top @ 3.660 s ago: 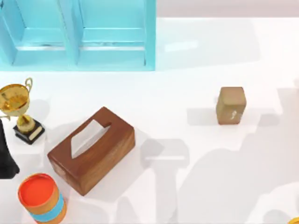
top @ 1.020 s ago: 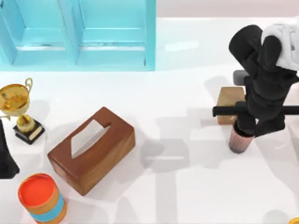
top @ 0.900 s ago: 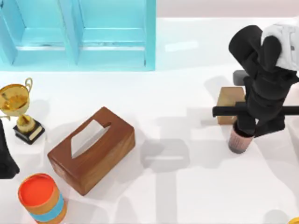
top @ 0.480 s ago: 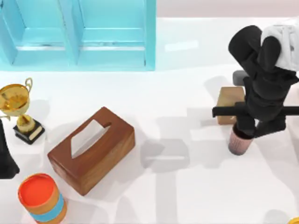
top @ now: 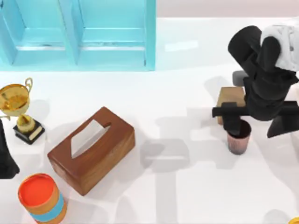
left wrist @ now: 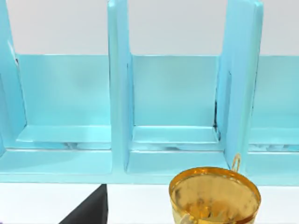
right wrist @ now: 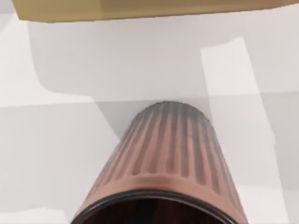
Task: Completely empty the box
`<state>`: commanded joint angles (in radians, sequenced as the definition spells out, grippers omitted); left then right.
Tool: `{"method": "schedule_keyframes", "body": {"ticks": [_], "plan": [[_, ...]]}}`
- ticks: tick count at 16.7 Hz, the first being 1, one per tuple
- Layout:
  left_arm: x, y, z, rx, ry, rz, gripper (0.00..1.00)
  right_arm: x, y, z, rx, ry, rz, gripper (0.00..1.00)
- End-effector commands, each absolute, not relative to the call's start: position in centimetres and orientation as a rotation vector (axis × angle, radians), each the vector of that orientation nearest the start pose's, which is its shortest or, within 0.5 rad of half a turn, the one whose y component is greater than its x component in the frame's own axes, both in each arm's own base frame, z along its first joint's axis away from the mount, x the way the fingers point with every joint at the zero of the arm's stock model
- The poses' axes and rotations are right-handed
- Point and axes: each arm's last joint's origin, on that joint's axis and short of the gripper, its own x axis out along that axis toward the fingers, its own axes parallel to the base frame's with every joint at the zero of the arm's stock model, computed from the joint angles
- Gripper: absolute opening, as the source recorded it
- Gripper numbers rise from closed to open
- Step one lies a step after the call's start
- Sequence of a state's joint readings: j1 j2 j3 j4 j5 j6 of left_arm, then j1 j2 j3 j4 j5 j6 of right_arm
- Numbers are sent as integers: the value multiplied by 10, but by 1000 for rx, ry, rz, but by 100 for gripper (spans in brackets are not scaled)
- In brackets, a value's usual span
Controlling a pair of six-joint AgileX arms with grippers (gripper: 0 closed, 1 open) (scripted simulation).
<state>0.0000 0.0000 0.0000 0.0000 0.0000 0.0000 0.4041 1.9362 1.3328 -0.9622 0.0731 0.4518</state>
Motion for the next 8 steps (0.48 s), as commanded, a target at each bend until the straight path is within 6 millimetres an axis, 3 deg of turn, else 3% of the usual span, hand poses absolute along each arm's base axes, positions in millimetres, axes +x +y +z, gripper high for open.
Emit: {"method": "schedule_keyframes", "body": {"ticks": [8], "plan": [[106, -1, 160, 0, 0, 0, 100, 328, 141, 158, -17, 1535, -82, 100]]}}
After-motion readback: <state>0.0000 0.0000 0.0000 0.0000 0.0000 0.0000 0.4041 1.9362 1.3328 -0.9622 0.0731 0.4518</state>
